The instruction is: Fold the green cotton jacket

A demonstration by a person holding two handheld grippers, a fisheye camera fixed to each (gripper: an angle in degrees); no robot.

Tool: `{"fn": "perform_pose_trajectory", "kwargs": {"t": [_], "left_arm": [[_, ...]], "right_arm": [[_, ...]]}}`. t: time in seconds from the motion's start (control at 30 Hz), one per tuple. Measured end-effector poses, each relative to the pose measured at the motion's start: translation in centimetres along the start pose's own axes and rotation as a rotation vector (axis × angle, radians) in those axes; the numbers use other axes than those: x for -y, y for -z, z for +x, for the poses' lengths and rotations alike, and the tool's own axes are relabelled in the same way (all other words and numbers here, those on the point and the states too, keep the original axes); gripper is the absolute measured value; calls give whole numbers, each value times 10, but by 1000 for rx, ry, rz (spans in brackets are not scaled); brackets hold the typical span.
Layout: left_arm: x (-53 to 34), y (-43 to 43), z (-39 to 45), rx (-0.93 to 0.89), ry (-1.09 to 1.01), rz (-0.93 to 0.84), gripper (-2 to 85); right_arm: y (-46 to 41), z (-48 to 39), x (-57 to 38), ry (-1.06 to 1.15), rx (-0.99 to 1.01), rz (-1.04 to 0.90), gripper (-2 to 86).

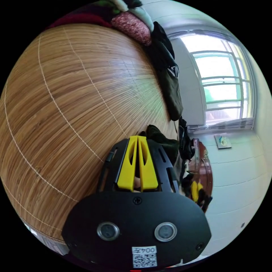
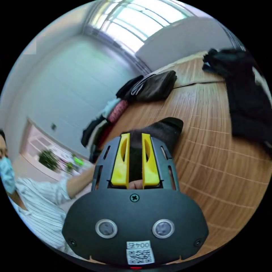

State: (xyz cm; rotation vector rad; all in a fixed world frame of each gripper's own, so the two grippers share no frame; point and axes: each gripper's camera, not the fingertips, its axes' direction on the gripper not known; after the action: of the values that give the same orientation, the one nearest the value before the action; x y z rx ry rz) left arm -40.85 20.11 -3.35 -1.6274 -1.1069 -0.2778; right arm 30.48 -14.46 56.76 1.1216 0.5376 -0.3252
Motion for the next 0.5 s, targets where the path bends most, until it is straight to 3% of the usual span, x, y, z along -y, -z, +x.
{"fn": "perform_pose_trajectory", "kwargs": {"t": [0.1,0.17,0.23,0.37,0.5], "left_arm": [[1,7,-46,-210,143,-29,4],[-11,57,-66,-404,101,153,3],[-23,99,-65,-348,-18,226,3],[-92,163,-70,-188,-332,144,4],[-204,182,-89,-31,-612,163,9]], "right_arm": [[-12,-97,-51,236,-310,-123,81],[-37,-155,-96,377,-443,-171,52],[-60,-183,-120,427,-492,-212,27],[-135,-202,-154,468,-673,-407,-3],[-150,-206,-161,409,-675,-350,-6]]}}
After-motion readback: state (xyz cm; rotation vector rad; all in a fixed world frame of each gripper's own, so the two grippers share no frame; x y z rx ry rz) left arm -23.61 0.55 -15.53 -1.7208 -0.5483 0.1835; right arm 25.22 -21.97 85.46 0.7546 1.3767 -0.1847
